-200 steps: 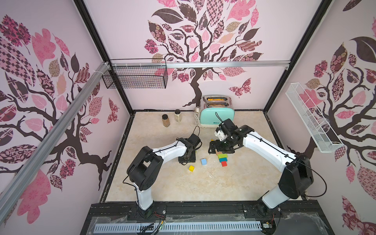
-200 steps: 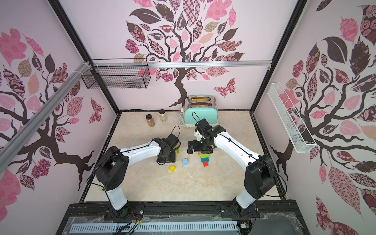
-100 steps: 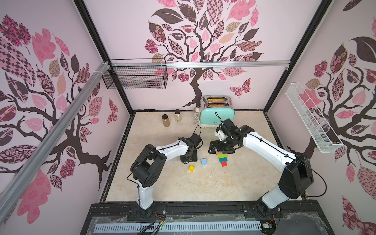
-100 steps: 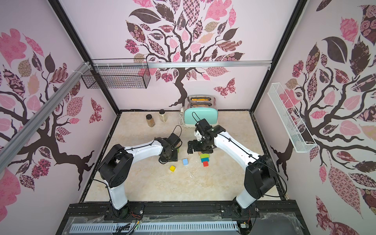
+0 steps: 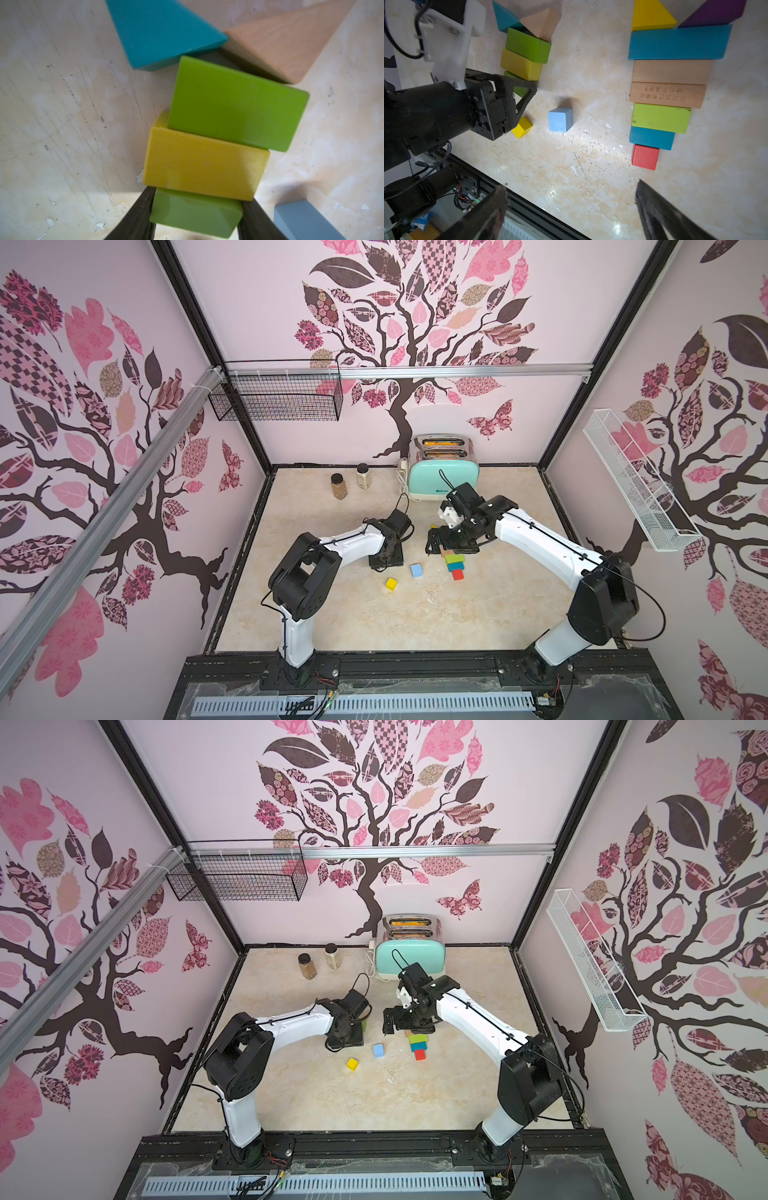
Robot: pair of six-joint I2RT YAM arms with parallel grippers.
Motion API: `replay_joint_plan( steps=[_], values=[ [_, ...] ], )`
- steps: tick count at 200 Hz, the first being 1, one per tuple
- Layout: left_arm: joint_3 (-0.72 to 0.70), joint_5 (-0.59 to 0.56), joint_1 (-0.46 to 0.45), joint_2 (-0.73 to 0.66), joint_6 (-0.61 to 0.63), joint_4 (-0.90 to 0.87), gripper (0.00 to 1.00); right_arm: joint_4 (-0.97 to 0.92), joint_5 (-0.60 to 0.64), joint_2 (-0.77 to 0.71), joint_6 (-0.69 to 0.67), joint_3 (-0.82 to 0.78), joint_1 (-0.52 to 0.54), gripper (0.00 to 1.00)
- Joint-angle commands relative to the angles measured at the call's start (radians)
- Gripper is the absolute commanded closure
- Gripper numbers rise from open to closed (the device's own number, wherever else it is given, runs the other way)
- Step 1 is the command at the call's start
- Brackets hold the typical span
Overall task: Assemble a carrot with building blocks
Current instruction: Assemble the building block at the center of the board.
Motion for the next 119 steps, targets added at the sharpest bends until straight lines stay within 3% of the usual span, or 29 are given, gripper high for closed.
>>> replay_joint_plan(
  steps=[1,44,119],
  values=[
    [0.013,-0.01,0.006,0.027,-0.01,0.008,0.43,0.003,0.002,0.007,-0.015,0.039,-0.004,0.01],
    [-0.034,0.007,0.005,-0.022,-0.023,0.025,0.3,0.003,-0.005,0.006,-0.015,0.04,-0.005,0.01],
    [-0.044,-0.019,-0.04,-0.212,0.007,-0.038,0.24,-0.029,0.013,-0.03,-0.011,0.081,-0.004,0.01]
  ],
)
